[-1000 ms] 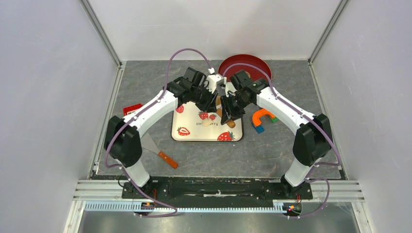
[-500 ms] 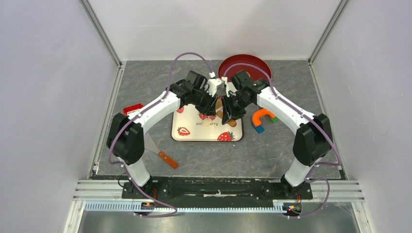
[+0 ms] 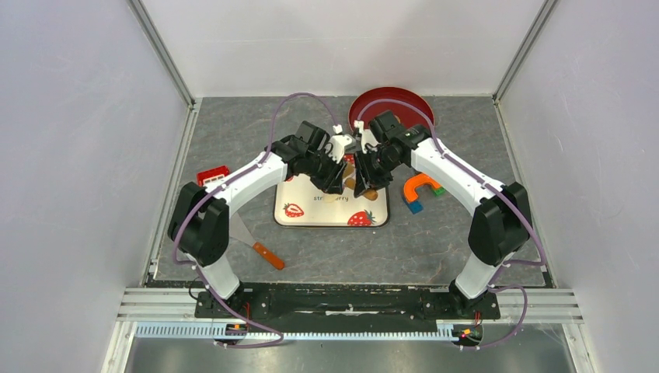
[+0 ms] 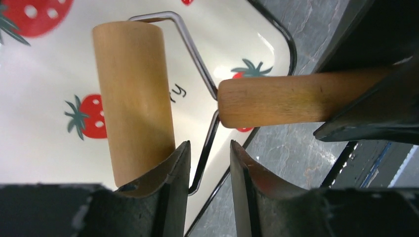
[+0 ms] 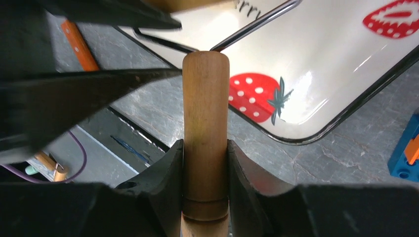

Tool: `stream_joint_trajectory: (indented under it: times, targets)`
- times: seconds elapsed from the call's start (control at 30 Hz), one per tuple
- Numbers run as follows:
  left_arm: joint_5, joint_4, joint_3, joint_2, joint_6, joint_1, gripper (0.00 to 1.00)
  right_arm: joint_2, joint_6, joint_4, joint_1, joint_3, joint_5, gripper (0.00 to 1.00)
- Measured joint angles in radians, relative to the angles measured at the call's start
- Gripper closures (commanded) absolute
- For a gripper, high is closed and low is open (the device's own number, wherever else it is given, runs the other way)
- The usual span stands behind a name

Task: Roll out the dumpling wrappers from the dough

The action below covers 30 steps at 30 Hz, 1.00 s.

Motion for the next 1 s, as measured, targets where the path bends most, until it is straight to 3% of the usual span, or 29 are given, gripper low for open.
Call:
stream_joint_trajectory:
  times: [0.3,0.37,0.5,0.63,0.73,0.83,0.9,0.93,1.0]
  targets:
    - [-0.005,-0.025,-0.044,-0.017,-0.006,0.012,0.59,0.0,0.003,0.062,-0.004,0.016,-0.004,1.0]
    - [-0.003,-0.025,-0.049,-0.03,-0.006,0.021,0.66,0.0,0.006,0.074,-0.005,0.016,-0.013,1.0]
    - [-0.001,-0.024,-0.053,-0.037,-0.016,0.038,0.97,-0.002,0.014,0.085,-0.011,0.016,-0.034,1.0]
    - [0.028,-0.032,-0.066,-0.038,-0.019,0.04,0.98,-0.005,0.017,0.123,-0.026,0.013,-0.044,0.99]
    - [0.029,-0.028,-0.066,-0.038,-0.034,0.04,0.98,-0.011,0.031,0.138,-0.032,0.002,-0.049,0.67]
    - [0.009,-0.026,-0.066,-0.04,-0.073,0.038,0.98,-0.019,0.074,0.169,-0.045,-0.011,-0.047,0.28]
    - [-0.065,-0.024,-0.08,-0.052,-0.121,0.039,0.98,-0.038,0.121,0.189,-0.069,-0.026,-0.037,0.1]
    - [-0.095,-0.021,-0.094,-0.061,-0.143,0.044,0.98,-0.052,0.144,0.196,-0.084,-0.034,-0.033,0.04]
    - [-0.144,-0.01,-0.132,-0.089,-0.181,0.05,0.98,-0.09,0.183,0.223,-0.12,-0.061,-0.029,0.02]
